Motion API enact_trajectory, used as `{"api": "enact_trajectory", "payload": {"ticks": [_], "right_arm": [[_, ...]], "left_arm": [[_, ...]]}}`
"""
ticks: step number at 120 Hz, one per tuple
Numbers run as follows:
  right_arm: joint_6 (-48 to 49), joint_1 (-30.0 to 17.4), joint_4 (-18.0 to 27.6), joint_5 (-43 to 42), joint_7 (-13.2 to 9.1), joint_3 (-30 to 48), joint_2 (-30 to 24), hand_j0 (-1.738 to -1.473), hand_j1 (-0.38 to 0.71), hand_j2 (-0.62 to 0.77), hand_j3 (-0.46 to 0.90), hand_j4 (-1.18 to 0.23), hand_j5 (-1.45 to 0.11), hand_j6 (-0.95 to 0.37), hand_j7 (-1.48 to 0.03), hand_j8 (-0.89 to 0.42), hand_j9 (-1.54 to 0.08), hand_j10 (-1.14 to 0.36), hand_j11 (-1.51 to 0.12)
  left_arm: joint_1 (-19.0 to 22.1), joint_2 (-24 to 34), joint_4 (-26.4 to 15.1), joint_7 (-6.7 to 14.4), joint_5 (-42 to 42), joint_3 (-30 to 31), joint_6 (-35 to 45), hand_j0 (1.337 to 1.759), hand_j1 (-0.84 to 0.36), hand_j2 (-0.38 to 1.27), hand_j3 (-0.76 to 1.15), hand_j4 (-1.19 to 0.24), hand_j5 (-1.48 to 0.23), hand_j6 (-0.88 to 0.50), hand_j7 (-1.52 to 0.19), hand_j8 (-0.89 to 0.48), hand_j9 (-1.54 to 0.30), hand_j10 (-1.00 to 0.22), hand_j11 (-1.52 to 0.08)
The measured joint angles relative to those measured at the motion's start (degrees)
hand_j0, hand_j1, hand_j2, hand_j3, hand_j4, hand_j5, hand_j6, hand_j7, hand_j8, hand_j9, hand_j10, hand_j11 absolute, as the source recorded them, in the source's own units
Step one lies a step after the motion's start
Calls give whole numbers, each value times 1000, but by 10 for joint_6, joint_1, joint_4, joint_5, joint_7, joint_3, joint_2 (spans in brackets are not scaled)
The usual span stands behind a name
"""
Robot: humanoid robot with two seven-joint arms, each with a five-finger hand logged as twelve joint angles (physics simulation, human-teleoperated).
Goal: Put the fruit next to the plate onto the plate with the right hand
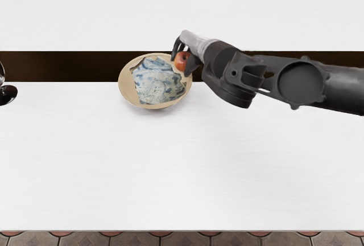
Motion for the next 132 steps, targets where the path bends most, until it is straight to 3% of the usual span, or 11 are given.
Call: {"api": "enact_trajectory", "payload": {"ticks": [23, 40, 125, 132], "right_arm": [[20, 17, -104, 0, 1, 5, 72, -1658, 352, 245, 1, -681, -1089, -363, -987, -307, -1017, -738, -1021], [25, 20, -138, -2, 0, 5, 82, -1656, 331, 203, 0, -700, -1074, -378, -989, -330, -1015, -744, -1017], [63, -3, -132, 46, 1, 25, 86, -1655, 296, 174, 1, -728, -1059, -401, -994, -345, -1036, -738, -1042], [63, -3, -129, 47, 1, 26, 86, -1655, 184, 120, 0, -595, -865, -340, -812, -297, -846, -603, -852]], "left_arm": [[0, 0, 0, 0, 0, 0, 0, 1658, 349, 0, 0, 0, 0, 0, 0, 0, 0, 0, 0], [0, 0, 0, 0, 0, 0, 0, 1658, 349, 0, 0, 0, 0, -1, 0, 0, 0, 0, 0], [0, 0, 0, 0, 0, 0, 0, 1658, 349, 0, 0, 0, 0, -1, 0, 0, 0, 0, 0], [0, 0, 0, 0, 0, 0, 0, 1658, 349, 0, 0, 0, 0, -1, 0, 0, 0, 0, 0]]}}
